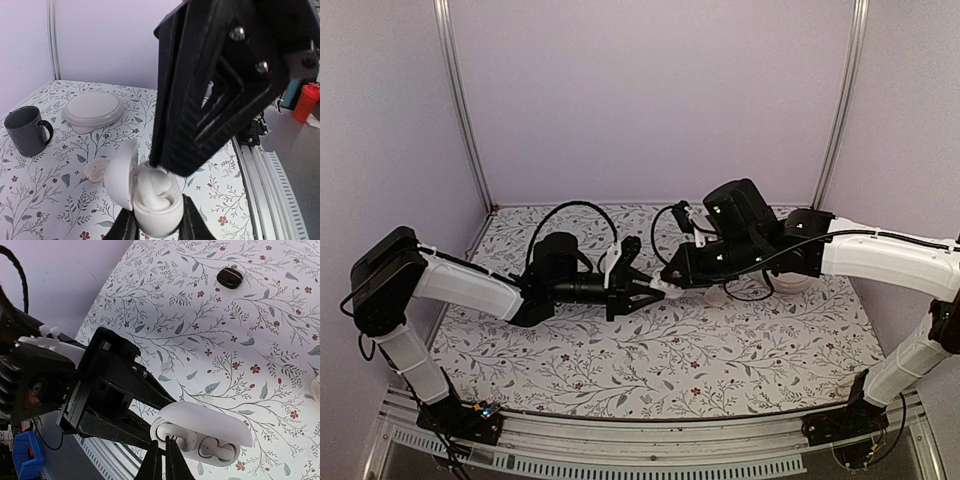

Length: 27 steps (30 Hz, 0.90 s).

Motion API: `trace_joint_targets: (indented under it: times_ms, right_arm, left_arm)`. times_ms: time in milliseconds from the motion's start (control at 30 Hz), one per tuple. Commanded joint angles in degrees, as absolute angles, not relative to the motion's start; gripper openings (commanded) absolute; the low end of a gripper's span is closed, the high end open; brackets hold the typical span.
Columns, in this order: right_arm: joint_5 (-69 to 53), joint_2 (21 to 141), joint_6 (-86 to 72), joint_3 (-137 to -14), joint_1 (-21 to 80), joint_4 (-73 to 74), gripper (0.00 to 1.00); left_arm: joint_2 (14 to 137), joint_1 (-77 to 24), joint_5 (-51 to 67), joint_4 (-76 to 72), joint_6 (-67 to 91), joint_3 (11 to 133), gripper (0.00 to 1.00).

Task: Insert the wireless bluetooth earbuds into the charging case
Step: Adjust the left earbud in the left side groove of the charging case.

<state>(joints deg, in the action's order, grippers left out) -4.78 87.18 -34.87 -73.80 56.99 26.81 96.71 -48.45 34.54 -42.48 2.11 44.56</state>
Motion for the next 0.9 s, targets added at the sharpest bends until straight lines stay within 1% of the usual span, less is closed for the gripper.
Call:
trace_joint_targets:
  times_ms: [0,233,667,867]
  right_arm:
    - [-3.2,80.9,-32.6,-74.8,56.2,26.5,0.07]
    - [-0.3,79.6,-31.5,-75.3,55.0,28.9,0.07]
    - [-0.6,83.3,-28.2,-75.2,55.0,29.7,0.06]
    - [-3.4,82.4,-27.3,-75.0,55.5,27.5,0.07]
  left_arm:
    - [96.5,-47.9,37.2,-47.0,3.9,43.9,0.00]
    - [96.5,-47.7,38.4,-47.9,4.8,43.6,0.00]
    - [94.9,-47.7,40.1,-49.1,4.6,42.9,0.00]
    - [94.4,-47.7,39.5,-48.7,4.0,42.9,0.00]
